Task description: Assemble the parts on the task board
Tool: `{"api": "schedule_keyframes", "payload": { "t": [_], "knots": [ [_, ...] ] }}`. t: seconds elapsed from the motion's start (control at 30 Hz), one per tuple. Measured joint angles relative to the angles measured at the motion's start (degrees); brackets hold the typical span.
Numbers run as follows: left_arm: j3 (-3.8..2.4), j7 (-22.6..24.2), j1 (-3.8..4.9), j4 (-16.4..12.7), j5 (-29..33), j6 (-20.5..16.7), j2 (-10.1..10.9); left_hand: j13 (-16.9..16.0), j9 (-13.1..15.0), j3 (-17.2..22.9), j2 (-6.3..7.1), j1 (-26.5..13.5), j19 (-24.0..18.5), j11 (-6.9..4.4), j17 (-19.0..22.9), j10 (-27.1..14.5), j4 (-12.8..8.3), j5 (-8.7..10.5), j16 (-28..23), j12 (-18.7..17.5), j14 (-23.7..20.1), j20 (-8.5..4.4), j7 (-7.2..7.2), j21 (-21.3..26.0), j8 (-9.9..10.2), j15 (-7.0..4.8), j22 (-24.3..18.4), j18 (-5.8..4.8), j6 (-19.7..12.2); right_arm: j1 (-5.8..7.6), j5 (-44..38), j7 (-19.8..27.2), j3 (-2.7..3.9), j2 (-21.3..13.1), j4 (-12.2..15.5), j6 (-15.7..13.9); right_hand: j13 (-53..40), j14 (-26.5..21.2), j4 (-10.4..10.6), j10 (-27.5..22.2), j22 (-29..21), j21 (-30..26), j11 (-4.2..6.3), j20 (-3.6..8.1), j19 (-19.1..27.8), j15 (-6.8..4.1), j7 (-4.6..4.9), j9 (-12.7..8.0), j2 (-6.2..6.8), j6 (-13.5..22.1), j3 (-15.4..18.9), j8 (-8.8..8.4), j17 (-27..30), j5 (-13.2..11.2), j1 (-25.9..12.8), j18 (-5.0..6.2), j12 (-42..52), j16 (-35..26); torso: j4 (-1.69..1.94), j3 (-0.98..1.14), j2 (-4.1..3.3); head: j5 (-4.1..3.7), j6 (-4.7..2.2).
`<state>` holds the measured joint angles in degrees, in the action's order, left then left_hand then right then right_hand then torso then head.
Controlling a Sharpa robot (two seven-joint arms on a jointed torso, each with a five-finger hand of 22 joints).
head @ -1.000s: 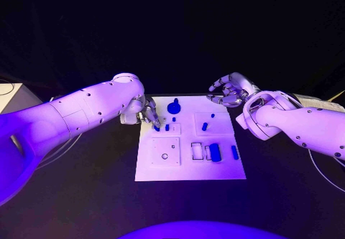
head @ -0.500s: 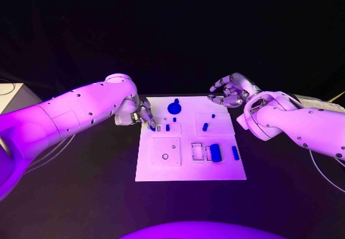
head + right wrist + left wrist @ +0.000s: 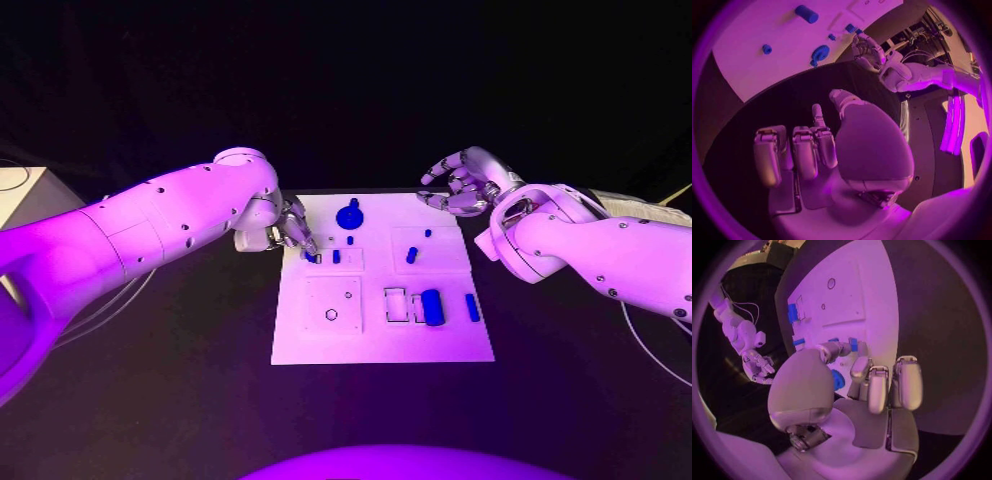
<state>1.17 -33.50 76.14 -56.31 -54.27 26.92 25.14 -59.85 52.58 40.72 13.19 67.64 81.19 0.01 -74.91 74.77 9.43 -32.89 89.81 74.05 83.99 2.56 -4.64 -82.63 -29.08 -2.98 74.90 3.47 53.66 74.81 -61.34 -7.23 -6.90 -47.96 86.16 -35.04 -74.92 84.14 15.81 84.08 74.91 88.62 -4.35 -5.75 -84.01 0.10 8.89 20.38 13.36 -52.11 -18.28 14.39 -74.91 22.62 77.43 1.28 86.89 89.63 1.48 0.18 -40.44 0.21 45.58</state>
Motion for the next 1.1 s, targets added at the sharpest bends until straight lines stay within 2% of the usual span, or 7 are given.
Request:
{"api": "schedule_keyframes", "payload": {
  "t": [1.1],
  "knots": [
    [0.03, 0.14, -0.04, 0.99, -0.14, -0.9, -1.63, -0.07, -0.04, -0.15, 0.0, 0.0, -0.01, -0.09, 0.0, 0.3, -0.15, -0.62, 0.0, 0.21, 0.03, 0.0, -0.15, -0.19, 0.44, 0.03, 0.0, 0.0, 0.24, 0.0, -0.02, 0.0, 0.0, 0.14, 0.0, 0.03, 0.02, 0.0, 0.0, 0.0, 0.02, 0.0, 0.0, 0.0, 0.0, 0.0, 0.0, -0.02, 0.0, 0.0, 0.0, 0.0, 0.0, 0.0, 0.0, 0.0, 0.0, 0.0, 0.03, 0.03, 0.0, -0.13, 0.25]
  ]
}}
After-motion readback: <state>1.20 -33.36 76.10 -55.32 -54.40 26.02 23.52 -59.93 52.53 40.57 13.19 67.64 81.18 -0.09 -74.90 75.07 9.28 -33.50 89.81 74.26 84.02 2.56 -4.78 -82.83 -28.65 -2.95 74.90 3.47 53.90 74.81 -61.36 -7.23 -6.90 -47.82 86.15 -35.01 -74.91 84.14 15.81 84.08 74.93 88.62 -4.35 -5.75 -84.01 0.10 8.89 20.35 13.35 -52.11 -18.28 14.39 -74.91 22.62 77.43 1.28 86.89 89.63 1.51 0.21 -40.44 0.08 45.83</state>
